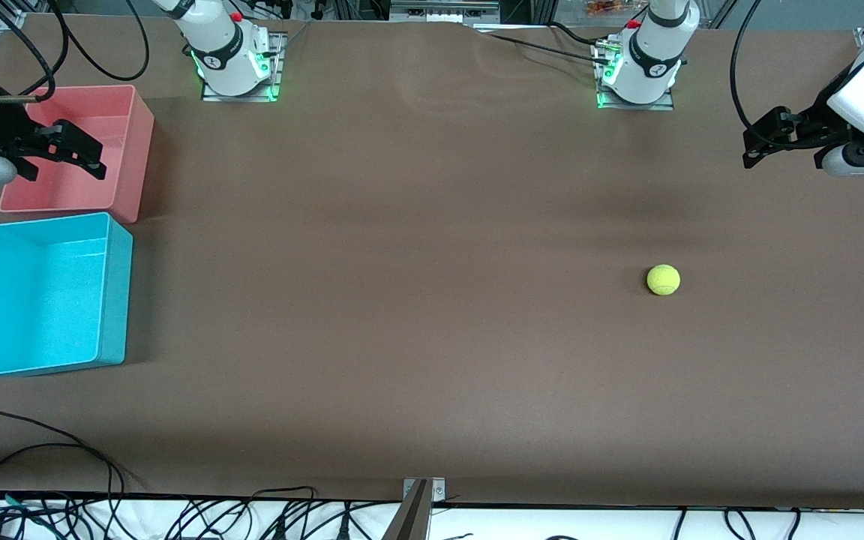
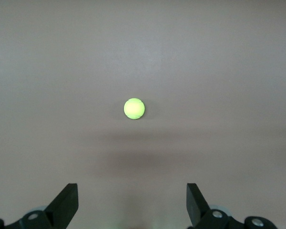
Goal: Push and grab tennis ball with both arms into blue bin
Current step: 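Lower the left gripper down behind the yellow tennis ball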
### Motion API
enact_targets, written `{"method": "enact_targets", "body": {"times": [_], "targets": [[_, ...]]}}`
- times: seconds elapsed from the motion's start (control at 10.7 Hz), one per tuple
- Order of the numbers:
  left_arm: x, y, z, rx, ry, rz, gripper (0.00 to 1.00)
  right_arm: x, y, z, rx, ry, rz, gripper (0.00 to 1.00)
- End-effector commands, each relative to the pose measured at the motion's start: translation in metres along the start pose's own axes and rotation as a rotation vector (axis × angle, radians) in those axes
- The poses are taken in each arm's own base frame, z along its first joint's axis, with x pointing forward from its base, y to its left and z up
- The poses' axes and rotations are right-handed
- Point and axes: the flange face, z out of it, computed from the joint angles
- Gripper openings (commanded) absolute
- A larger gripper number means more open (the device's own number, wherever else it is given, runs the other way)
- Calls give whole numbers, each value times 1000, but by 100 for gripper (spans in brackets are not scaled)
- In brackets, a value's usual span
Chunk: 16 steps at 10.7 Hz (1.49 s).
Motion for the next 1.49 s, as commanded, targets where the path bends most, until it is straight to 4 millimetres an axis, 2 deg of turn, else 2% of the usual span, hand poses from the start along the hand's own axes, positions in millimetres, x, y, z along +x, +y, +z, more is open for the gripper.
{"method": "enact_targets", "body": {"times": [0.0, 0.28, 0.56, 0.75, 0.93, 1.12, 1.31, 1.4], "targets": [[6, -6, 7, 47, 12, -7, 100, -6, -4, -4, -12, 20, -20, 100], [13, -8, 17, 64, 48, -1, 100, -11, -4, -2, -7, 17, -21, 100], [9, -16, 12, 64, 50, -13, 100, -14, -4, 6, -8, 6, -23, 100], [7, -15, 30, 69, 1, 13, 100, -15, -5, 5, -14, 5, -22, 100], [13, -17, 62, 55, -30, -1, 100, -15, -4, 6, -16, 0, -22, 100], [20, -34, 91, 31, -20, -27, 100, -15, 1, 6, -17, 0, -16, 100], [24, -50, 139, -7, -33, -62, 100, -15, 3, 7, -14, -3, -16, 100], [24, -50, 157, -8, -25, -62, 100, -15, 3, 7, -14, -3, -13, 100]]}}
